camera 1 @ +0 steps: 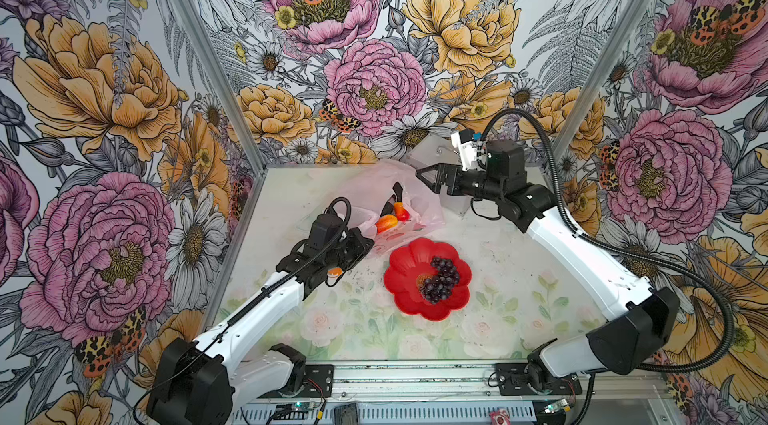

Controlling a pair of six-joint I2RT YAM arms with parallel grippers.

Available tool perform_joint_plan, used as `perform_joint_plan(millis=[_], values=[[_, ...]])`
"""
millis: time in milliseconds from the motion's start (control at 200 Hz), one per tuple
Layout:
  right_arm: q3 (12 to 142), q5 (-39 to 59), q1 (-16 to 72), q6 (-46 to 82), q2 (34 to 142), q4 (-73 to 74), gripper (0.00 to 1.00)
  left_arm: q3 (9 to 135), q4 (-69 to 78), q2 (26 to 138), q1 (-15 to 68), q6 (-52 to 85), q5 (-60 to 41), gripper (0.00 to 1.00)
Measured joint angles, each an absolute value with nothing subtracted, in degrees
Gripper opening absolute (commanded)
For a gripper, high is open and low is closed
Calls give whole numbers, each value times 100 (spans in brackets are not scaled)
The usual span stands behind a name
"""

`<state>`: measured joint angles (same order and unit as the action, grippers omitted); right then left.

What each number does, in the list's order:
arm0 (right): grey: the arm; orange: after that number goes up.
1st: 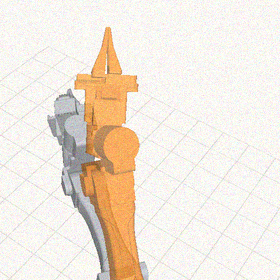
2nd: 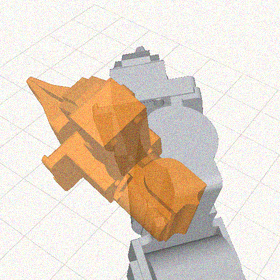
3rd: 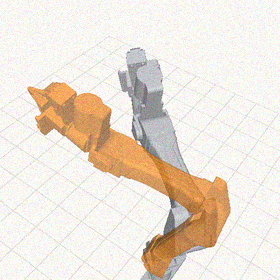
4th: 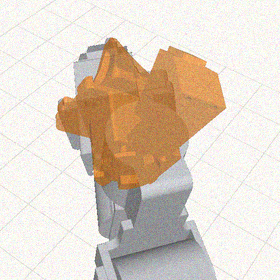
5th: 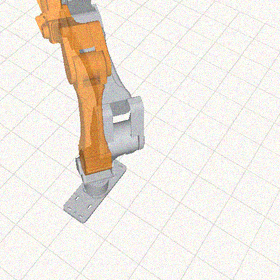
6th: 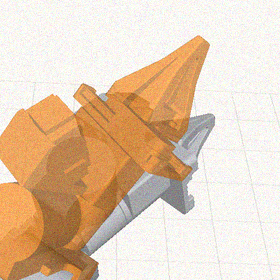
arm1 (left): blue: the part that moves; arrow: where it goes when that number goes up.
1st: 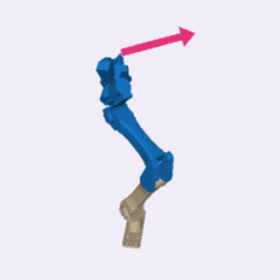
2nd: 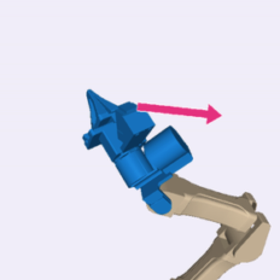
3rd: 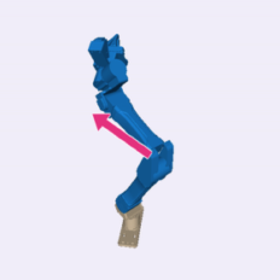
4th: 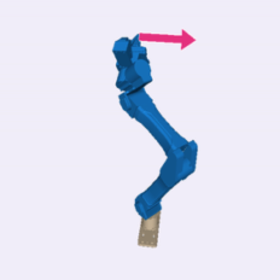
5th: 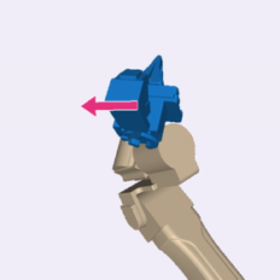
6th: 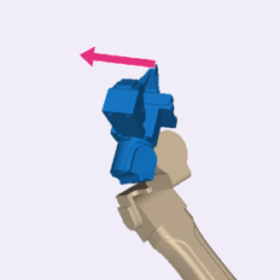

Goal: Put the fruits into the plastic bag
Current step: 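Withdraw the open right gripper from the bag and swing it back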

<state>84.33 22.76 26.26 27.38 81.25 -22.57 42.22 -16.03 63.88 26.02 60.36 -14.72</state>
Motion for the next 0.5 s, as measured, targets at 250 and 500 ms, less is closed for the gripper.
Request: perform_joint_plan(millis=[250, 500], values=[[7968, 1470, 2788, 1037, 7391, -1984, 100, 4185, -1601, 6390, 2602, 6075, -1439, 0], [6379, 661, 2794, 480, 6493, -786, 99, 4185, -1601, 6510, 2602, 6073, -1439, 0]])
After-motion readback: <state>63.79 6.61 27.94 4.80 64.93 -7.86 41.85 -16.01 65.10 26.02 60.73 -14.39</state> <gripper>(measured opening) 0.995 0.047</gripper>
